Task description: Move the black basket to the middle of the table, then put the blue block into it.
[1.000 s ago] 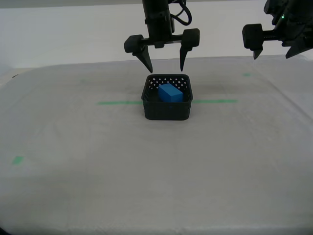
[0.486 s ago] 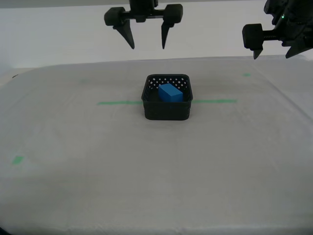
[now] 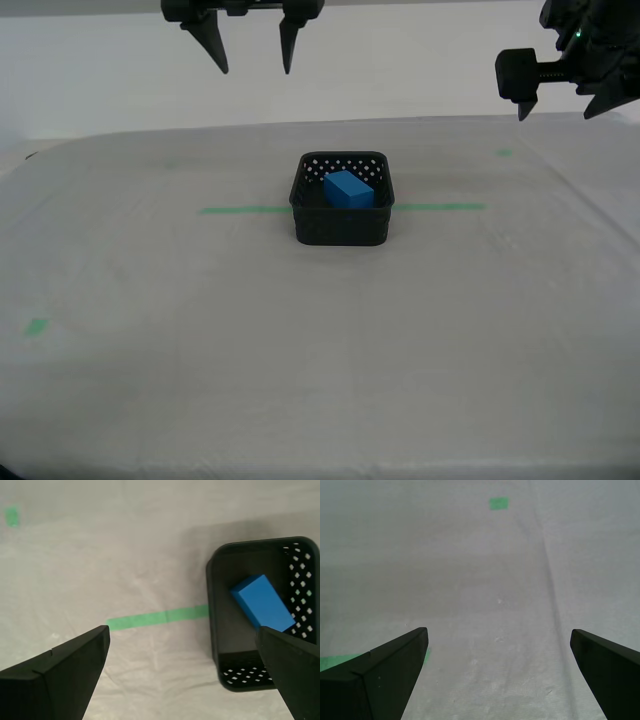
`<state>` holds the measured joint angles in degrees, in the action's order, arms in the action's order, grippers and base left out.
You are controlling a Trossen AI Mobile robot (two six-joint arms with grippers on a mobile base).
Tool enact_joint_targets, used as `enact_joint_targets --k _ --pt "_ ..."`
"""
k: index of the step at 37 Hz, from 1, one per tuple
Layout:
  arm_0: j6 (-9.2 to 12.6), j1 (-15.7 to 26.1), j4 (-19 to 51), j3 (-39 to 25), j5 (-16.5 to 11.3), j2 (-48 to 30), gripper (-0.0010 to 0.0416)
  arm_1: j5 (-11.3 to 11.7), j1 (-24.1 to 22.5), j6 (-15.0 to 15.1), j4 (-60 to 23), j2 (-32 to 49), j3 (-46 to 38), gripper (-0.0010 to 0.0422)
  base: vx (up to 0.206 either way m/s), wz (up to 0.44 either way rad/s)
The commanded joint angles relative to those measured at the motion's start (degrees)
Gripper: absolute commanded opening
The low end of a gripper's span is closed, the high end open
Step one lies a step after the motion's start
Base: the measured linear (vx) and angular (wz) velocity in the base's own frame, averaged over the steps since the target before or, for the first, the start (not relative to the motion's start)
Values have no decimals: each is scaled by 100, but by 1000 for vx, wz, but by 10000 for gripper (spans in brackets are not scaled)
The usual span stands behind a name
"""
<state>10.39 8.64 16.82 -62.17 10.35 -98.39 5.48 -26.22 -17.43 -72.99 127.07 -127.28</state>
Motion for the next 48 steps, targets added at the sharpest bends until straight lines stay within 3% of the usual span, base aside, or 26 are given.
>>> enact_joint_targets --k 1,9,19,26,33,48 --pt "7 -2 -13 -2 0 0 399 15 131 94 -44 -114 72 401 0 0" --pt "7 -2 -11 -2 0 0 399 68 487 160 264 -654 850 401 0 0" --pt "7 -2 -11 -2 0 0 398 -105 990 232 1700 -1978 3034 401 0 0" --pt "7 -2 -11 -2 0 0 399 -146 1309 581 2334 -2671 4269 401 0 0" --pt "7 -2 -13 -2 0 0 399 -208 1438 890 2922 -2916 5005 401 0 0" --pt "7 -2 -11 -2 0 0 398 -398 1469 831 4437 -2955 6065 400 0 0"
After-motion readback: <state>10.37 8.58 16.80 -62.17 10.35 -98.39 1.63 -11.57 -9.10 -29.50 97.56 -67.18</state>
